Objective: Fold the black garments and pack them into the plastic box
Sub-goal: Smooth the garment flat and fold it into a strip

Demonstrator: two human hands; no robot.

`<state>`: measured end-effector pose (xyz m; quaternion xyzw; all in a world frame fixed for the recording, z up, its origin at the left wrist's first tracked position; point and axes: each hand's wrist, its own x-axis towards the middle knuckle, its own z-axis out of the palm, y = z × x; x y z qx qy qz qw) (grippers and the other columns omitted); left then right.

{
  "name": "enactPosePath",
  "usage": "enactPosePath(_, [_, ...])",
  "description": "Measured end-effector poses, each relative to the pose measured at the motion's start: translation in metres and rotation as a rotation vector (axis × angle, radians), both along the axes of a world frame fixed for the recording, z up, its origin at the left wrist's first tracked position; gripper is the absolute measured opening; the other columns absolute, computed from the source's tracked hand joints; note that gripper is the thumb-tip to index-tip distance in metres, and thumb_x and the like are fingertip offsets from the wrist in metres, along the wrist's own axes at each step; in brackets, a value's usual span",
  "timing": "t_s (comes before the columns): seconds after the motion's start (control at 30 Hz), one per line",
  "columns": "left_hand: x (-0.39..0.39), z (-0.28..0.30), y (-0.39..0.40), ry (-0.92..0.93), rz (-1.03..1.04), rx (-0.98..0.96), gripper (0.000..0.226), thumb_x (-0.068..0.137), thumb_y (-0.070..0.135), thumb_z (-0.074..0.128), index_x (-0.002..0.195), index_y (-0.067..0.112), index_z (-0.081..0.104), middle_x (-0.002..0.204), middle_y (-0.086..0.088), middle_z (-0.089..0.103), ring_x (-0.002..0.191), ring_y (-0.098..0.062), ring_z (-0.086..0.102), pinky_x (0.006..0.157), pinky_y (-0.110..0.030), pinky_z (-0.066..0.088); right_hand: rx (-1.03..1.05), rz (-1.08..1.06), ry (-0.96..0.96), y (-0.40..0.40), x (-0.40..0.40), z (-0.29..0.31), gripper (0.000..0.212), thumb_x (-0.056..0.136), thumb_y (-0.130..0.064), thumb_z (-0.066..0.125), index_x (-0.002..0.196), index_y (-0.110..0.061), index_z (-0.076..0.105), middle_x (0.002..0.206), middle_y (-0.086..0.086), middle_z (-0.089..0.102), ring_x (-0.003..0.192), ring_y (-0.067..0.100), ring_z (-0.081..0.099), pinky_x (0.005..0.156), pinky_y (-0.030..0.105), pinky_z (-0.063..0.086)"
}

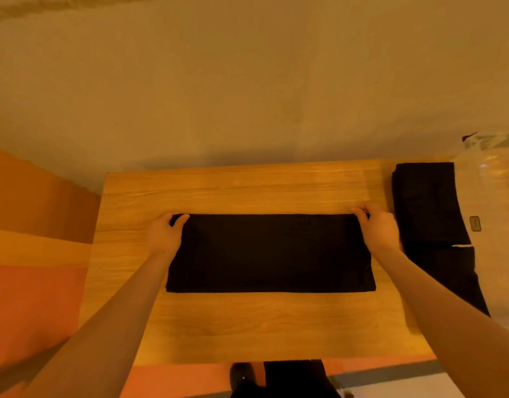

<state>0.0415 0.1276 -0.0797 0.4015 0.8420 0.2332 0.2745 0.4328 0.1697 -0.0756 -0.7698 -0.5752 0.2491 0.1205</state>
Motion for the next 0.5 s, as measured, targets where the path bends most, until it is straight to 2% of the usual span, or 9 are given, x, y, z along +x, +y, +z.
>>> enactPosePath(0.07, [0.003,0.000,0.000,0.032,0.079,0.031,0.030,0.091,0.024,0.057,0.107,-0.001,0.061,0.106,-0.018,0.063,0.099,-0.033,0.059,0.073,-0.032,0.043,0.000,-0.002,-0.109,-0.001,-0.001,0.000,0.033,0.094,-0.035,0.047,0.106,-0.006,0.056,0.067,0.001,0.053,0.056,0.018,0.050,0.046,0.029,0.038])
enactPosePath(0.13, [0.007,0.007,-0.004,0.100,0.124,0.096,0.029,0.090,0.022,0.057,0.109,-0.001,0.058,0.107,-0.018,0.061,0.097,-0.033,0.058,0.075,-0.035,0.045,0.097,0.028,-0.220,-0.004,-0.004,0.002,0.030,0.093,-0.032,0.050,0.107,-0.006,0.055,0.087,0.009,0.060,0.076,0.025,0.058,0.063,0.035,0.045])
enactPosePath(0.17, [0.011,0.009,-0.009,0.206,0.066,0.131,0.030,0.090,0.021,0.058,0.110,-0.001,0.057,0.109,-0.018,0.059,0.099,-0.034,0.057,0.079,-0.038,0.045,0.161,0.088,-0.270,-0.007,-0.007,0.003,0.028,0.093,-0.028,0.052,0.109,-0.006,0.056,0.099,0.012,0.061,0.090,0.029,0.058,0.074,0.040,0.045])
enactPosePath(0.23, [0.032,0.010,-0.026,0.420,-0.146,0.171,0.033,0.090,0.023,0.057,0.114,0.002,0.057,0.114,-0.018,0.058,0.106,-0.035,0.054,0.088,-0.043,0.043,0.262,0.343,-0.305,-0.016,-0.015,0.001,0.027,0.089,-0.018,0.057,0.114,-0.007,0.058,0.113,0.013,0.060,0.104,0.032,0.057,0.086,0.045,0.044])
enactPosePath(0.3, [0.070,0.008,-0.049,0.433,-0.356,0.104,0.046,0.091,0.033,0.050,0.129,0.007,0.049,0.134,-0.014,0.049,0.125,-0.032,0.044,0.104,-0.043,0.034,0.291,0.674,-0.324,-0.029,-0.021,-0.008,0.033,0.089,-0.019,0.057,0.121,-0.010,0.058,0.123,0.011,0.059,0.111,0.030,0.058,0.092,0.046,0.046])
enactPosePath(0.33, [0.086,0.005,-0.060,0.413,-0.422,0.005,0.056,0.092,0.040,0.044,0.139,0.010,0.037,0.146,-0.013,0.035,0.136,-0.030,0.031,0.111,-0.043,0.022,0.241,0.784,-0.346,-0.034,-0.022,-0.014,0.038,0.093,-0.026,0.047,0.127,-0.012,0.054,0.130,0.009,0.056,0.118,0.027,0.055,0.096,0.044,0.043])
enactPosePath(0.4, [0.100,-0.008,-0.072,0.403,-0.452,-0.218,0.070,0.094,0.052,0.028,0.148,0.015,0.004,0.156,-0.012,0.001,0.144,-0.028,-0.003,0.114,-0.046,0.000,0.018,0.816,-0.383,-0.042,-0.018,-0.019,0.055,0.099,-0.044,0.012,0.138,-0.015,0.038,0.145,0.004,0.038,0.132,0.021,0.039,0.106,0.039,0.031])
enactPosePath(0.43, [0.099,-0.014,-0.071,0.428,-0.450,-0.284,0.071,0.093,0.054,0.022,0.146,0.017,-0.009,0.156,-0.011,-0.009,0.143,-0.028,-0.013,0.113,-0.049,-0.005,-0.041,0.771,-0.383,-0.044,-0.013,-0.022,0.063,0.096,-0.049,-0.003,0.141,-0.016,0.028,0.148,0.002,0.028,0.137,0.019,0.029,0.109,0.038,0.024])
enactPosePath(0.5, [0.087,-0.019,-0.056,0.506,-0.491,-0.281,0.069,0.093,0.055,0.017,0.141,0.021,-0.017,0.155,-0.011,-0.013,0.142,-0.029,-0.017,0.113,-0.051,-0.006,-0.080,0.685,-0.377,-0.049,-0.002,-0.025,0.073,0.089,-0.056,-0.017,0.142,-0.017,0.013,0.150,-0.001,0.012,0.140,0.016,0.012,0.112,0.037,0.013])
